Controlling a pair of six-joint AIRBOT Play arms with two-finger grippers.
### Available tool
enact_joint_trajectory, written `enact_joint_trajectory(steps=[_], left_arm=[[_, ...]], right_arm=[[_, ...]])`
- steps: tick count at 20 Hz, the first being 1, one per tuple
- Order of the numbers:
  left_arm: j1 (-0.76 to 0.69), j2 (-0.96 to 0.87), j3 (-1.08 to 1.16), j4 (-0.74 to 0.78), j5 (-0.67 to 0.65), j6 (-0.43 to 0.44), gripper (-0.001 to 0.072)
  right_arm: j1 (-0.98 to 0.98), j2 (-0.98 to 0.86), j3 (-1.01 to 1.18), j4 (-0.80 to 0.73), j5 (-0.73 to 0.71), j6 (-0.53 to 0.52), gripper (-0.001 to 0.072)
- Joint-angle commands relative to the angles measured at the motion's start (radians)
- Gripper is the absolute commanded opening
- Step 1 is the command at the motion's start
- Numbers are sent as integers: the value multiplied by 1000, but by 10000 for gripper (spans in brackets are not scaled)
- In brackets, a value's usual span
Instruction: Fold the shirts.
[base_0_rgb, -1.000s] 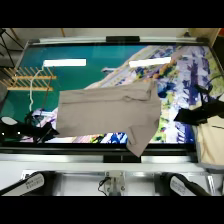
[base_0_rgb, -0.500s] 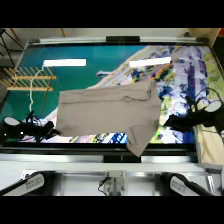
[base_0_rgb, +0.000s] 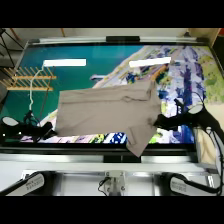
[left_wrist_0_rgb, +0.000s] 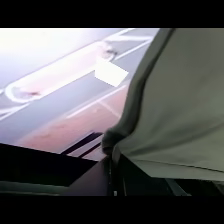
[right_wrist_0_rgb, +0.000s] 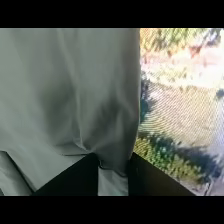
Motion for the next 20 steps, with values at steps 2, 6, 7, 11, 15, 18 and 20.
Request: enact_joint_trajectory(steps=[2,6,7,11,15,18,20], left_arm=[[1,3,86,-12,-40,0,34],[-4,68,354,-13,-132,0,29],[-8,112,456,-18,-132,5,29],[-6,325,1014,-47,2,33,30],[-5,484,1392,87,117,-117,30],[-5,599,1419,140,94,-162,30],[-5,636,1419,201,36,-163,30]], right_arm=[[31,-6,8,30,-10,2,65],[28,135,150,35,25,-31,64],[28,196,227,31,16,-48,64],[28,452,696,12,-129,-131,65],[28,639,1011,-130,-242,-113,64],[28,764,1027,-194,-206,-55,64],[28,808,1027,-259,-167,-11,64]])
